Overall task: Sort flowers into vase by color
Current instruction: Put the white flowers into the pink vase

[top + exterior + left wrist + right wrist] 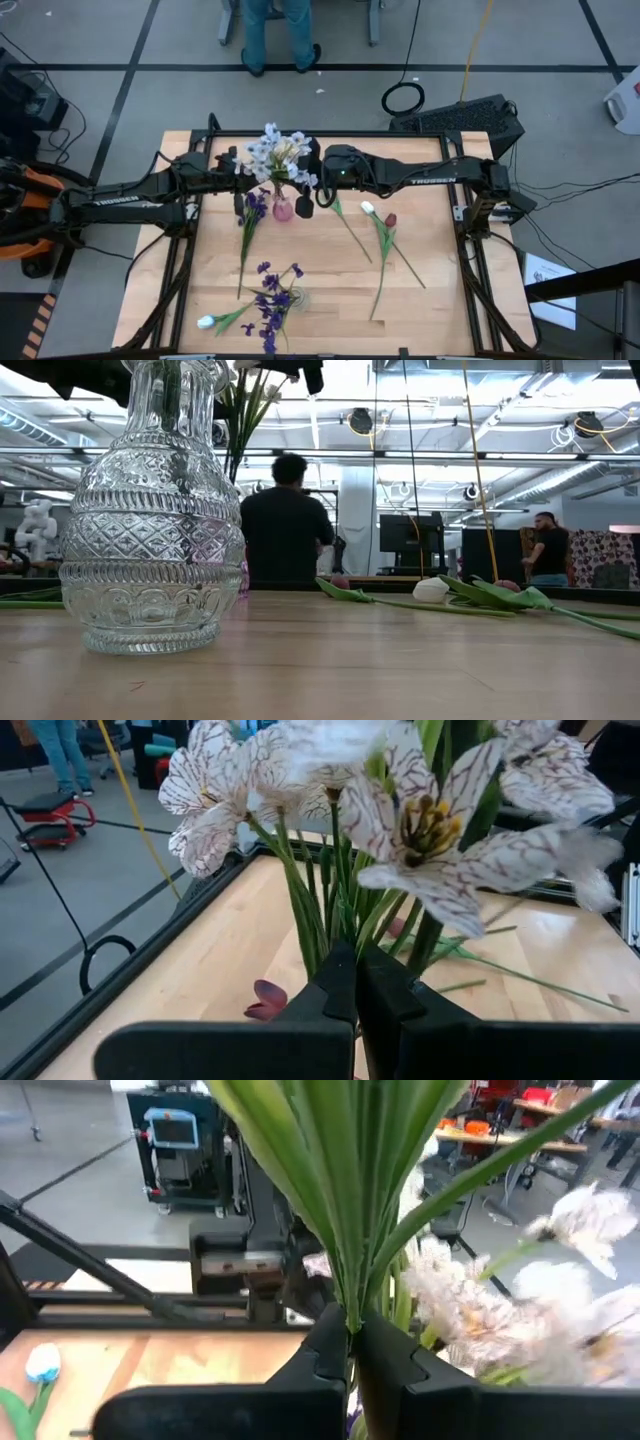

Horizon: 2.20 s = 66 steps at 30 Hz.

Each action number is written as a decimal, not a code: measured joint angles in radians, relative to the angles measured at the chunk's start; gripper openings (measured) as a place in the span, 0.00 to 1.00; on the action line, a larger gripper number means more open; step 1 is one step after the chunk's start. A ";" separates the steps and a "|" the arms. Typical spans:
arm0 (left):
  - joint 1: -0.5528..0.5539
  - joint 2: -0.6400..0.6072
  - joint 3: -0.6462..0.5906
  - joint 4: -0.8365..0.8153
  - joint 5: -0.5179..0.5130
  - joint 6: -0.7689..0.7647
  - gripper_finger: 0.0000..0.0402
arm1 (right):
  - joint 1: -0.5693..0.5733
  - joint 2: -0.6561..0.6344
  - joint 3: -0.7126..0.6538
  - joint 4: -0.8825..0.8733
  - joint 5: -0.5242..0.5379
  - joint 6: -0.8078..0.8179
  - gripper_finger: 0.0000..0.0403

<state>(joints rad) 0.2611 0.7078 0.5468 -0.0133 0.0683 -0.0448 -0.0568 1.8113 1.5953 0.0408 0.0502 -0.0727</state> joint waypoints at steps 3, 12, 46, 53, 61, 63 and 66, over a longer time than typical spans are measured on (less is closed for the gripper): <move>0.000 0.000 0.000 0.000 -0.001 0.000 0.00 | 0.000 0.005 0.000 -0.010 -0.001 -0.002 0.00; 0.000 -0.003 0.000 -0.003 -0.002 0.000 0.00 | -0.002 0.037 0.001 -0.010 0.000 -0.019 0.00; 0.000 -0.008 0.000 -0.073 0.009 0.029 0.09 | -0.002 0.094 0.000 -0.208 0.001 0.121 0.29; 0.000 -0.008 0.000 -0.129 0.013 0.027 0.09 | -0.003 0.039 0.000 -0.265 0.004 0.108 0.39; 0.000 -0.008 0.000 -0.134 0.033 0.026 0.29 | -0.003 -0.040 0.000 -0.405 0.005 0.106 0.45; 0.000 -0.008 0.000 -0.134 0.033 0.026 0.36 | -0.003 -0.066 0.000 -0.452 0.006 0.106 0.45; 0.000 -0.009 0.000 -0.137 0.033 0.026 0.43 | -0.005 -0.105 0.000 -0.501 0.019 0.106 0.45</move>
<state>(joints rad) 0.2611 0.6991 0.5472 -0.1498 0.1009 -0.0187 -0.0621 1.7064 1.5951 -0.4607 0.0691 0.0336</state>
